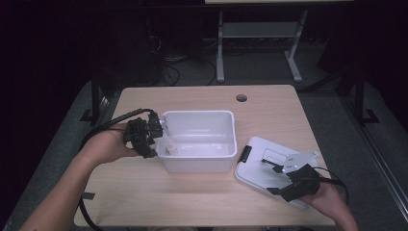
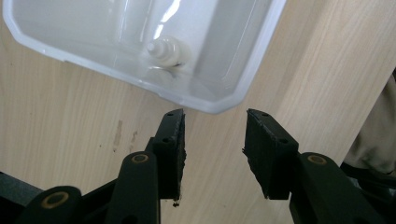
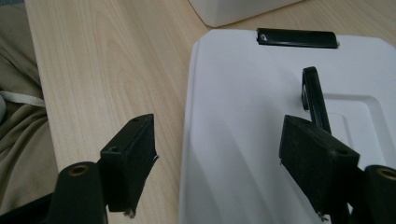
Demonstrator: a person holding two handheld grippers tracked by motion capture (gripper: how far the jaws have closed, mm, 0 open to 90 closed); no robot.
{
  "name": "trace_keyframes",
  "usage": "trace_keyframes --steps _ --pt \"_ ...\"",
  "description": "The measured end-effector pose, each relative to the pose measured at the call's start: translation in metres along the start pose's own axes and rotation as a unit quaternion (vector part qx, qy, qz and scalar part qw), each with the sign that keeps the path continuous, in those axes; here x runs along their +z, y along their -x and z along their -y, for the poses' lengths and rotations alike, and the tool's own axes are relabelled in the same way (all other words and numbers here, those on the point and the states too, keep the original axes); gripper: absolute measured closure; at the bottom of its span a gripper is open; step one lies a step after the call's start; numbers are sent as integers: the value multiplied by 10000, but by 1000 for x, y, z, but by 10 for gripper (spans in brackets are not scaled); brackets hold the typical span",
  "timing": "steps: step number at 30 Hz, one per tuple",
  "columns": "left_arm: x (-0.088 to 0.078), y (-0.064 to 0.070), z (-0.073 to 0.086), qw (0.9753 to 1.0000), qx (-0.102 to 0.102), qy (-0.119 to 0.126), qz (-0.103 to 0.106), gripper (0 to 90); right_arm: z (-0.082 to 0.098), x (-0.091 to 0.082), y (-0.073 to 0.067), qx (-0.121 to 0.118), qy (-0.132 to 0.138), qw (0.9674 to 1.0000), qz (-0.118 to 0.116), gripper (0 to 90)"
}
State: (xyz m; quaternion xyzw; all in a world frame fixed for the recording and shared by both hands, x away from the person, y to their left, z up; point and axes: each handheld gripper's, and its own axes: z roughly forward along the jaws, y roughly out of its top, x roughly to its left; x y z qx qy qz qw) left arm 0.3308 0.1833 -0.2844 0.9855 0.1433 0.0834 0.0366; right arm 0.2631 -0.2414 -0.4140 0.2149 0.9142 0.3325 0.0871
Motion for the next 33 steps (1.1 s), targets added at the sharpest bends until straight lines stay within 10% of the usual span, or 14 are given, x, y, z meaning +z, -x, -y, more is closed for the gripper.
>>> trace_keyframes --steps 33 --pt "8 31 10 9995 222 171 119 575 -1 1 0 9 -33 10000 -3 265"
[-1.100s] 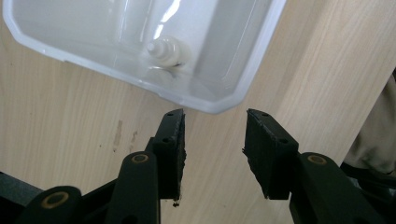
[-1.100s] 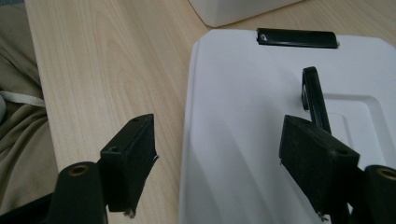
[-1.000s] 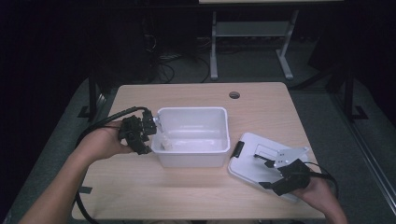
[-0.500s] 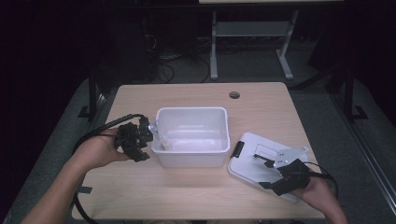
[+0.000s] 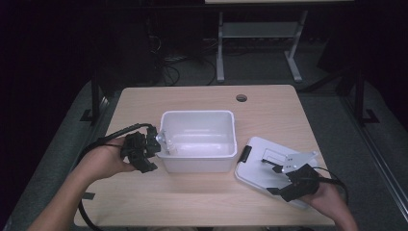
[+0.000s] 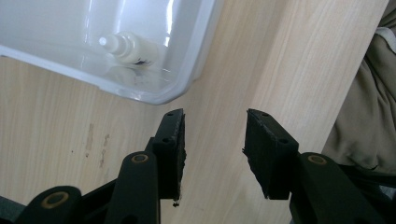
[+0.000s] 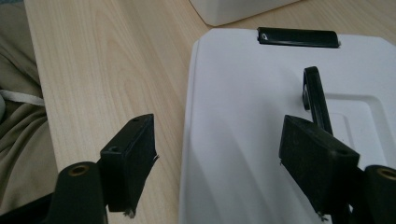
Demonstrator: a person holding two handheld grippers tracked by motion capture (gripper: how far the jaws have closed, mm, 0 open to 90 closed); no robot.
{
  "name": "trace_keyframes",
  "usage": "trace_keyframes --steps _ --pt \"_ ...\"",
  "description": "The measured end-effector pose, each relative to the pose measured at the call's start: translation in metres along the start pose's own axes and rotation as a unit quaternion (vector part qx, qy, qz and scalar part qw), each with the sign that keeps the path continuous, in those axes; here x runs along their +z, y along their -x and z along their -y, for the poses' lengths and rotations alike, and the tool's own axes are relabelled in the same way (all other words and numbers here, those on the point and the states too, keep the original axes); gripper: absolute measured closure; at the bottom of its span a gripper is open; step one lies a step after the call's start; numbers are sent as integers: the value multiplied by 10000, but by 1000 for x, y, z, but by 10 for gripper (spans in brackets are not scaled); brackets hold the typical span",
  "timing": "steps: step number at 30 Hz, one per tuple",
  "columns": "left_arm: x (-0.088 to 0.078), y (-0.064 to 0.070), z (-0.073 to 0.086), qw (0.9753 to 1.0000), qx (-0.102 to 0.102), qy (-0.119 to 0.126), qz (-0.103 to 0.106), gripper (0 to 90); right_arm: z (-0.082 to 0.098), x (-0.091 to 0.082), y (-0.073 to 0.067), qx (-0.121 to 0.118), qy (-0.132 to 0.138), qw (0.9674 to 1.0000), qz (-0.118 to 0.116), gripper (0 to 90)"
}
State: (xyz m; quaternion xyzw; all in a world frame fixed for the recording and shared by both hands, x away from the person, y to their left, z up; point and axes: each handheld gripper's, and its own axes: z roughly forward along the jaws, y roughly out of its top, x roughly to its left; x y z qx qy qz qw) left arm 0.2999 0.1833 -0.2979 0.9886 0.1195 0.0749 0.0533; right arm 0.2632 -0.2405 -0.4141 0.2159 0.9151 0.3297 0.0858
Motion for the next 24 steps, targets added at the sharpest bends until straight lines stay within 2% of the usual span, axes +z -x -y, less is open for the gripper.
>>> trace_keyframes --steps 18,24 --pt "17 16 2 9998 146 -32 163 560 0 -1 0 -19 0 10000 13 265" --pt "23 20 6 9997 130 19 200 557 0 0 0 -21 -25 10000 7 264"
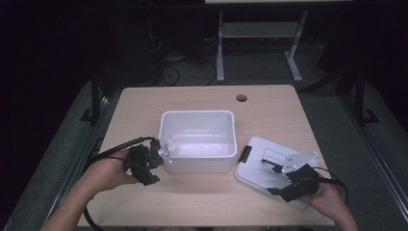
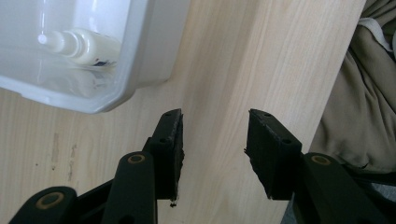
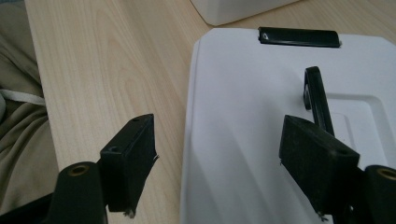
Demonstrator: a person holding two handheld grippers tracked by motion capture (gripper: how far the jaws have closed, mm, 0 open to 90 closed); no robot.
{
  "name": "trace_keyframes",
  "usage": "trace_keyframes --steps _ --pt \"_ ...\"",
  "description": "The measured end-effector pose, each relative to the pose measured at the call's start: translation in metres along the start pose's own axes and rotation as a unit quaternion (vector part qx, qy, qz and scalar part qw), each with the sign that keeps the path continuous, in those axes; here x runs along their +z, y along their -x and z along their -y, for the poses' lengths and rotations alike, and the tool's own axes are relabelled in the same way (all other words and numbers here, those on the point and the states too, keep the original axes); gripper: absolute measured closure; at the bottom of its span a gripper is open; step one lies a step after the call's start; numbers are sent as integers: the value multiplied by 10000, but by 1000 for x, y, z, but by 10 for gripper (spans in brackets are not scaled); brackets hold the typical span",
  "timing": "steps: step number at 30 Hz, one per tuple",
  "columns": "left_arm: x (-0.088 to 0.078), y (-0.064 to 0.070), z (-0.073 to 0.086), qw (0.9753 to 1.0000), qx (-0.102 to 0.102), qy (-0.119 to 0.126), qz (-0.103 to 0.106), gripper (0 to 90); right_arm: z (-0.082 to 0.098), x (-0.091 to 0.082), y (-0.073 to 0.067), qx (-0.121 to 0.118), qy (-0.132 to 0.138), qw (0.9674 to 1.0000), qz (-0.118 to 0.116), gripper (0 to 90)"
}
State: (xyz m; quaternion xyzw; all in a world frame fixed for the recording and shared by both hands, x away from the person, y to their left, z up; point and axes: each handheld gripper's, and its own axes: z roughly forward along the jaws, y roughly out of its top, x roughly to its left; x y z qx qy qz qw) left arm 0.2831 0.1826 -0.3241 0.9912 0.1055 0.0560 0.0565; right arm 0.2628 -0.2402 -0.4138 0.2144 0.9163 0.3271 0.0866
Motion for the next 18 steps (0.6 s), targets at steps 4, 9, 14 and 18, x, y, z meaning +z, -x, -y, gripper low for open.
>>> trace_keyframes --steps 4,9,14,18 --pt "5 2 2 10000 8 26 43 557 0 1 0 -3 -8 10000 -7 263" --pt "15 6 3 9999 39 17 106 558 0 2 0 0 -24 10000 -11 263" --pt "22 8 5 9999 17 9 165 558 0 2 -1 10 -37 10000 -19 262" --pt "28 9 6 9998 59 -32 192 558 0 2 -1 13 -34 10000 -19 262"
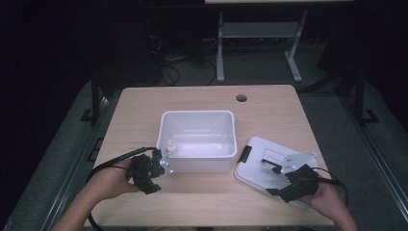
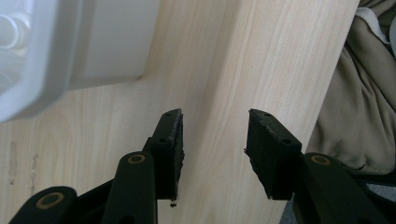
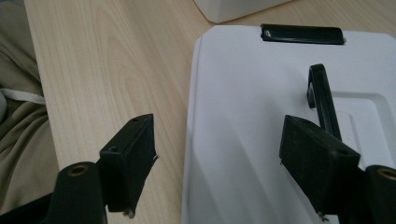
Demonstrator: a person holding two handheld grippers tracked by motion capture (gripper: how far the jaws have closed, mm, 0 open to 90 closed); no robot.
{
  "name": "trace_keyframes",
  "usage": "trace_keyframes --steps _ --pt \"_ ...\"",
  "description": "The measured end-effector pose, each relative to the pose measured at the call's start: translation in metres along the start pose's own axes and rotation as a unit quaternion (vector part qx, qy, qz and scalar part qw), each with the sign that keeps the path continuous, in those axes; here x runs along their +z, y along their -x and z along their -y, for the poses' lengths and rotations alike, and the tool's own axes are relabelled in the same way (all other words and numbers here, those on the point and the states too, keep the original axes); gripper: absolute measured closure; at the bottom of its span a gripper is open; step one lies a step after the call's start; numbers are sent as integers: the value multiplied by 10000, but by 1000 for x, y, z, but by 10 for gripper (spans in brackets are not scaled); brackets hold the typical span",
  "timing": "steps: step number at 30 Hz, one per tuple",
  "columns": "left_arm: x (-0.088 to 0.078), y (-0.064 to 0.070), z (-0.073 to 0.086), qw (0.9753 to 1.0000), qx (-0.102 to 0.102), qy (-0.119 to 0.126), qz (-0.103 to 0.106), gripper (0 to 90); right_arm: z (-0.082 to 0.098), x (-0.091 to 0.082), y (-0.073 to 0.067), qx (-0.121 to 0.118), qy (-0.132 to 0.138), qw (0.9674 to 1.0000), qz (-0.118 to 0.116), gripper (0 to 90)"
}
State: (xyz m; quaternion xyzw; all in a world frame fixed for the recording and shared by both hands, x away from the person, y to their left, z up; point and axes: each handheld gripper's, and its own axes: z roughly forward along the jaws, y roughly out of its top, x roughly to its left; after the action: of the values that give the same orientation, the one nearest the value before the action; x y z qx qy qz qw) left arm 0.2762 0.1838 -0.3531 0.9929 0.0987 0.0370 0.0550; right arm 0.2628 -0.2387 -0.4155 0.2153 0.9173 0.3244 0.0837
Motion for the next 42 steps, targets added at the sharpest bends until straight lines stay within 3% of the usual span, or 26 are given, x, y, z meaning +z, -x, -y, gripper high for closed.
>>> trace_keyframes --steps 22,42 --pt "19 4 13 9996 -148 215 92 553 0 1 -1 -12 -64 10000 1 262" --pt "35 6 36 9958 -432 798 95 530 -12 -1 -1 -134 -207 9997 73 262"
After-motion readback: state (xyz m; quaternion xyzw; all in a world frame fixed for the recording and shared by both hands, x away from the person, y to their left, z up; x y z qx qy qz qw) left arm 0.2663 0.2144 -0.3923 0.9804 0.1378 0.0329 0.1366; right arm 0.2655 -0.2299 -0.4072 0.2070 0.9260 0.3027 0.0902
